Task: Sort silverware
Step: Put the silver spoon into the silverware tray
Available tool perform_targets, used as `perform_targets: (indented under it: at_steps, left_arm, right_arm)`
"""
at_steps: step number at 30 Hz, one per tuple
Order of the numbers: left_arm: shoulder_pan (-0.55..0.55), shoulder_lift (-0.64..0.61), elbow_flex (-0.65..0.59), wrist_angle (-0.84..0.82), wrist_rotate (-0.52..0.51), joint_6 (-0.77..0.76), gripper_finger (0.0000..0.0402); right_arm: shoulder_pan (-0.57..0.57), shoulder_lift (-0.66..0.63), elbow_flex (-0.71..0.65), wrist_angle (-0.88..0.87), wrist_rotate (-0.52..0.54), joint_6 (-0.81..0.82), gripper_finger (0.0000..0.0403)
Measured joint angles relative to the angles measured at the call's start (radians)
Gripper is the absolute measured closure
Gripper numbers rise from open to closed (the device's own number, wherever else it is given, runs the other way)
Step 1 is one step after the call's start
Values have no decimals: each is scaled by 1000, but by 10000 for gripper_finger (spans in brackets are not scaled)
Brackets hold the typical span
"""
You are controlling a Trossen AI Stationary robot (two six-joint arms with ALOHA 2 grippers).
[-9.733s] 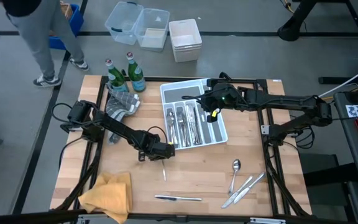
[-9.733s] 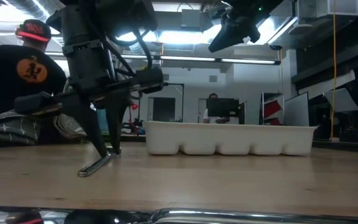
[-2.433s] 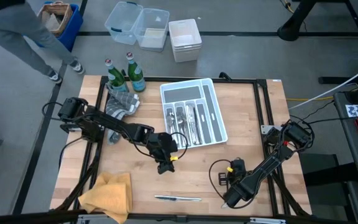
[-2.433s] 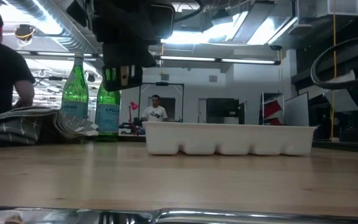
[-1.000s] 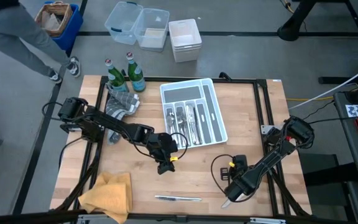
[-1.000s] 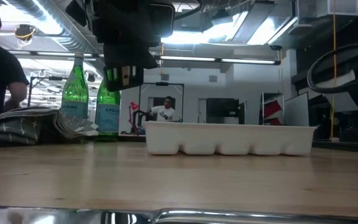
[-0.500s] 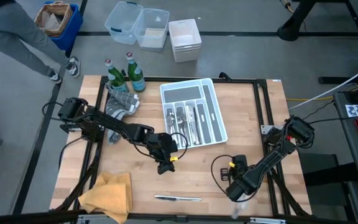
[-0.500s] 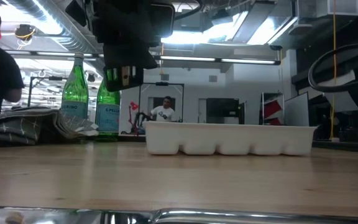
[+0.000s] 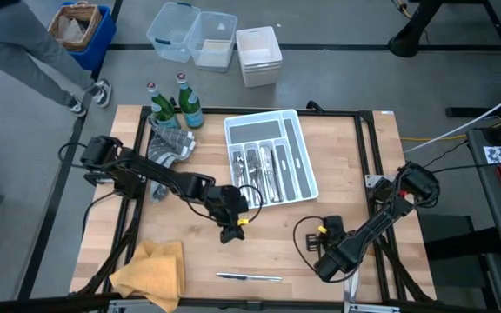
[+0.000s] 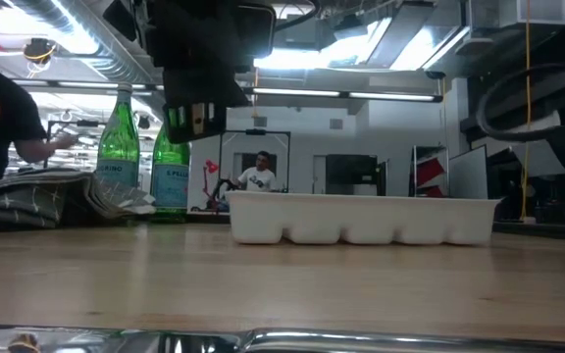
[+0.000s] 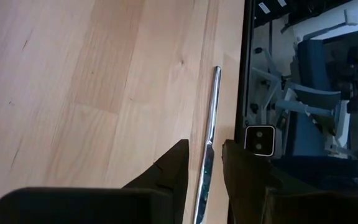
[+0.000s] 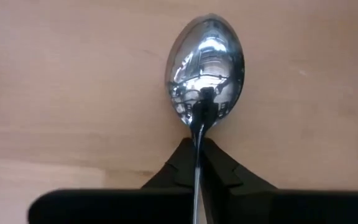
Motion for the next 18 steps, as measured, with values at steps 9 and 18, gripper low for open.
perform_targets:
  at_steps: [9,18]
  left_arm:
    - [6,-119,0,-14,-2,78,315]
    - [13,-285,0,-131,-71,113,315]
  right_arm:
    - [-1,-31,42,7,123,-4,399]
    - [-1,-108,100,46,484,-27,399]
